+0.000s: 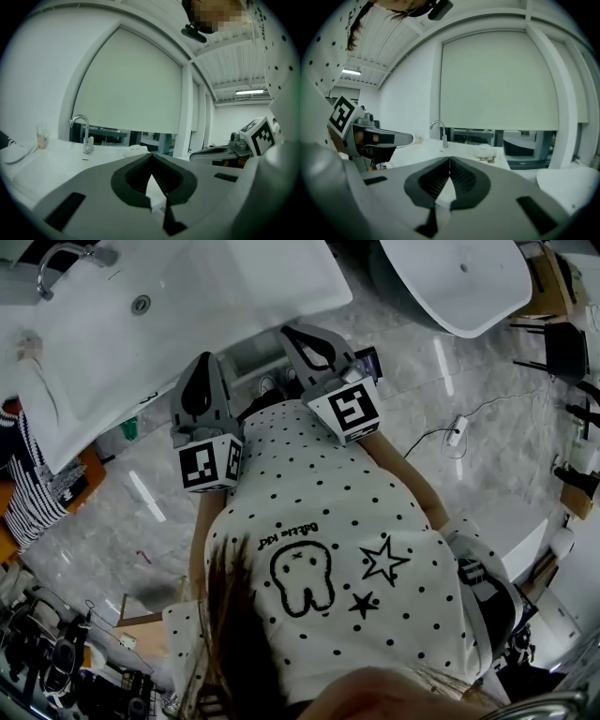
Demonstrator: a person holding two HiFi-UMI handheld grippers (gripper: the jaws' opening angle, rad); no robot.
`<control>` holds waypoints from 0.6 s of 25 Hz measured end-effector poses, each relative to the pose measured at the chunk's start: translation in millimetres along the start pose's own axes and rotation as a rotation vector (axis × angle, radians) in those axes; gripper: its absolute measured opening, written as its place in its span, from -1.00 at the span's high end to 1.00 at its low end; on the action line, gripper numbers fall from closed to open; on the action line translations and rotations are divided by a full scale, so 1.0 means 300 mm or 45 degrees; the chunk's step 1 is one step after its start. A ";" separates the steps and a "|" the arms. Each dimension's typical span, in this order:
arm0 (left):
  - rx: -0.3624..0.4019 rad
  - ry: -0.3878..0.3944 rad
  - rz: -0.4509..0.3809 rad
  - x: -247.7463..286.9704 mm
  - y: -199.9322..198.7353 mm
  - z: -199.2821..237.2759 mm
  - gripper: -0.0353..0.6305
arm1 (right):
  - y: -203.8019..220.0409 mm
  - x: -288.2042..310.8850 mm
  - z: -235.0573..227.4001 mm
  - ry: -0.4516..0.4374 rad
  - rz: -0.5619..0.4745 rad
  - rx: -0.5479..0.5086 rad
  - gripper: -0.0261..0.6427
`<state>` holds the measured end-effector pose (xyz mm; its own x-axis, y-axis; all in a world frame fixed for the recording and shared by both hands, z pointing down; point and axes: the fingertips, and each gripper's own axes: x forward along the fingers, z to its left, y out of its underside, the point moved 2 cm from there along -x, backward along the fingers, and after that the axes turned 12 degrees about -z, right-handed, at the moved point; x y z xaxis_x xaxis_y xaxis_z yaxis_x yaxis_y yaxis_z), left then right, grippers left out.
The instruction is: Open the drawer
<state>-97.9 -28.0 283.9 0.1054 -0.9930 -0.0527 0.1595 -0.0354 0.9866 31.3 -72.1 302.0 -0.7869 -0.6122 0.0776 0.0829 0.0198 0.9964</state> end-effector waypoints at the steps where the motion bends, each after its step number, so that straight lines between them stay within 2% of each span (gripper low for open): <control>1: -0.005 0.011 0.005 0.003 0.002 -0.006 0.88 | 0.000 -0.002 -0.003 0.001 -0.001 0.005 0.88; 15: -0.012 0.017 0.031 0.013 0.014 -0.021 0.88 | 0.000 -0.025 -0.022 0.027 -0.008 0.016 0.88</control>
<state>-90.6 -31.2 287.0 0.1228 -0.9920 -0.0310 0.1658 -0.0103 0.9861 41.0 -72.8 301.1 -0.7740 -0.6292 0.0709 0.0704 0.0258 0.9972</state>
